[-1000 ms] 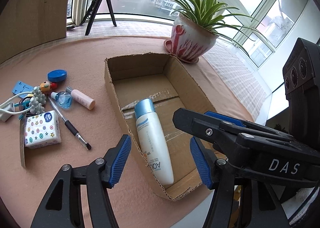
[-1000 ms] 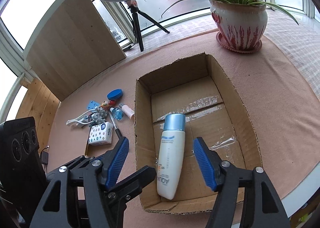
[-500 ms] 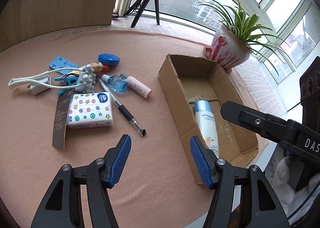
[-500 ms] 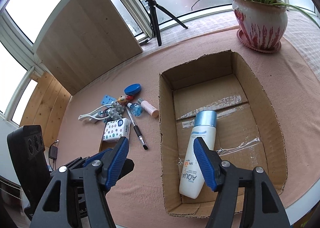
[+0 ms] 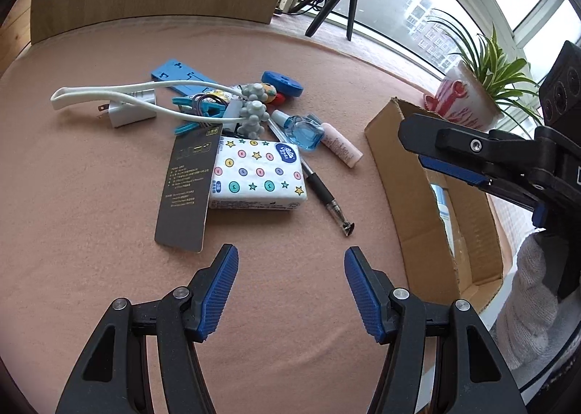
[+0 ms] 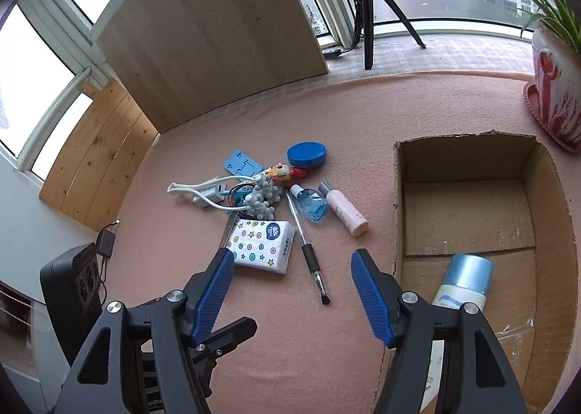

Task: Organize objects
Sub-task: 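Move the right tool back to the pile and grasp the grey massage ball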

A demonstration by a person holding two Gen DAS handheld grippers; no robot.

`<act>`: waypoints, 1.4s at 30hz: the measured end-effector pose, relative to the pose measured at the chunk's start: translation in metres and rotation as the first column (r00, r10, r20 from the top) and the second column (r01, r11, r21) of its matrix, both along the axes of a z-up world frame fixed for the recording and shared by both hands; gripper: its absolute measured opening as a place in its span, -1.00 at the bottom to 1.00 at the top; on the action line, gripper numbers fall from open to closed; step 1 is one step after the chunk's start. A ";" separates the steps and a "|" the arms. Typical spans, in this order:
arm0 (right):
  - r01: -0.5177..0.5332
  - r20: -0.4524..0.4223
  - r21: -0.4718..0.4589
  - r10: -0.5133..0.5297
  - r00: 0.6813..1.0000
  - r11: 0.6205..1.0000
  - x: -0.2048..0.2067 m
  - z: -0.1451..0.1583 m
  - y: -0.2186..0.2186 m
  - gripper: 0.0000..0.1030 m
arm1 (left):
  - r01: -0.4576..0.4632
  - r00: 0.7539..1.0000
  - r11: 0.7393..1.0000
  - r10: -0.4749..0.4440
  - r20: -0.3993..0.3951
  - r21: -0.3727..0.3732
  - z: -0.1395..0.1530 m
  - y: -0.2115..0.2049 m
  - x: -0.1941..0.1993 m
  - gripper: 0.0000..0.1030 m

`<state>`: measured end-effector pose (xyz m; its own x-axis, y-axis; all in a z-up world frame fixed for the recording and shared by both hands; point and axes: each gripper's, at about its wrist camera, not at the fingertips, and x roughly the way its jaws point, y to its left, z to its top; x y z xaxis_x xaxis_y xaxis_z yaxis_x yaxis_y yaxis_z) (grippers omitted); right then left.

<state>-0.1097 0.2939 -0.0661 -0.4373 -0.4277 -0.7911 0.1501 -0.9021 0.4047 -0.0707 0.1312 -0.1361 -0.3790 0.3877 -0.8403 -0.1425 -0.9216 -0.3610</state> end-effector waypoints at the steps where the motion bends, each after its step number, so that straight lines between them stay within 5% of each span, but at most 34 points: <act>1: -0.009 0.009 0.000 0.009 1.000 1.000 -0.006 -0.003 -0.005 0.23 | -0.007 1.000 1.000 0.007 0.003 -0.004 -0.002 -0.003 -0.001 0.25; 16: -0.058 0.082 -0.013 0.059 0.995 0.998 -0.091 -0.021 -0.056 -0.01 | -0.064 0.998 0.998 0.064 0.002 0.006 0.000 -0.049 0.010 0.24; 29: -0.130 0.160 0.105 0.112 0.981 0.986 -0.161 -0.057 -0.116 -0.09 | -0.120 0.992 0.993 0.120 -0.025 0.022 0.017 -0.092 0.030 0.24; 33: -0.191 0.234 0.167 0.149 0.961 0.967 -0.160 -0.069 -0.129 -0.34 | -0.125 0.992 0.992 0.126 -0.026 0.029 0.016 -0.101 0.030 0.24; 39: -0.233 0.297 0.211 0.164 0.941 0.949 -0.138 -0.079 -0.119 -0.40 | -0.135 0.990 0.990 0.136 -0.029 0.048 0.015 -0.112 0.028 0.24; 42: -0.214 0.341 0.157 0.151 0.928 0.964 -0.124 -0.086 -0.101 -0.40 | -0.135 0.990 0.989 0.137 -0.030 0.054 0.014 -0.115 0.025 0.24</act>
